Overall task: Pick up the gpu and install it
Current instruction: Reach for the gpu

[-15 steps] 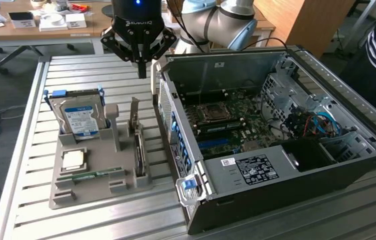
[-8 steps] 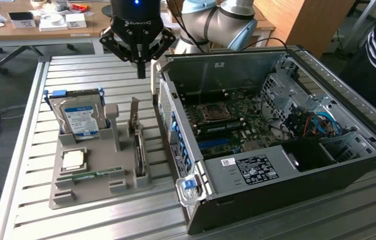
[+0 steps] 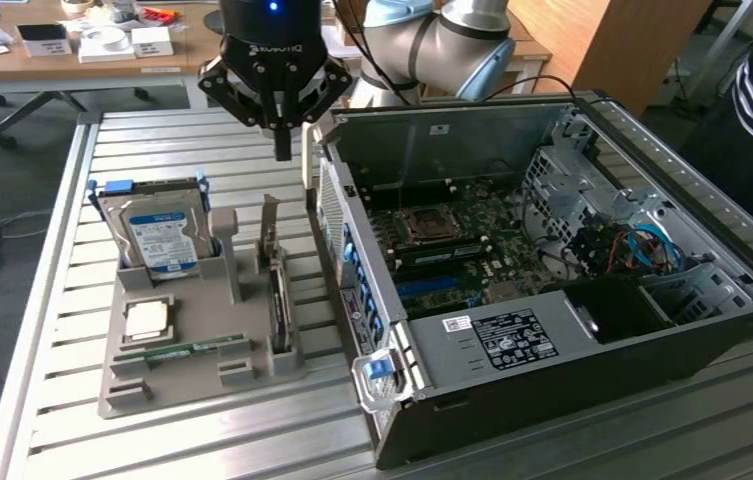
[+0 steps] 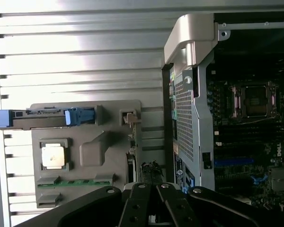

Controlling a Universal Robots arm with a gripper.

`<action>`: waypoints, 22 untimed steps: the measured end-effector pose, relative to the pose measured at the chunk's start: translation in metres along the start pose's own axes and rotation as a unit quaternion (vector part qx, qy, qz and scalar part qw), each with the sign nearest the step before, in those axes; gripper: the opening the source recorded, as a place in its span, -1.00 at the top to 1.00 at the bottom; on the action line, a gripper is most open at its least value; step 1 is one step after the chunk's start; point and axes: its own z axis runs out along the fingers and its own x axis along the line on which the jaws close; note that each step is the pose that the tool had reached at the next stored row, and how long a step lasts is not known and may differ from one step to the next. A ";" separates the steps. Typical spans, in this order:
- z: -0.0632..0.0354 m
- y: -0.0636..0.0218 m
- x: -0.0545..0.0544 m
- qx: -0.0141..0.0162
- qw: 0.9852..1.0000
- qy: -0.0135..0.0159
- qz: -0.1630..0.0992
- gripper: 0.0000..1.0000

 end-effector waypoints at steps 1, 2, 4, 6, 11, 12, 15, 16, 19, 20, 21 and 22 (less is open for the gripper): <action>-0.0001 -0.0012 0.000 0.000 1.000 0.000 0.000 0.79; -0.0001 -0.0024 0.000 0.000 1.000 0.000 0.000 0.79; -0.0002 -0.0045 0.001 0.000 1.000 0.000 0.000 0.79; -0.0003 -0.0063 0.002 0.000 1.000 0.000 0.000 0.79; -0.0005 -0.0102 0.003 0.000 1.000 0.000 0.000 0.79; -0.0006 -0.0110 0.004 0.000 1.000 0.000 0.000 0.79; -0.0007 -0.0135 0.005 0.000 1.000 0.000 0.000 0.79; -0.0008 -0.0144 0.006 0.000 1.000 0.000 0.000 0.79; -0.0009 -0.0172 0.007 0.000 1.000 0.000 0.000 0.79; -0.0010 -0.0183 0.007 0.000 1.000 0.000 0.000 0.79; -0.0010 -0.0193 0.007 0.000 1.000 0.000 0.000 0.79; -0.0011 -0.0203 0.008 0.000 1.000 0.000 0.000 0.79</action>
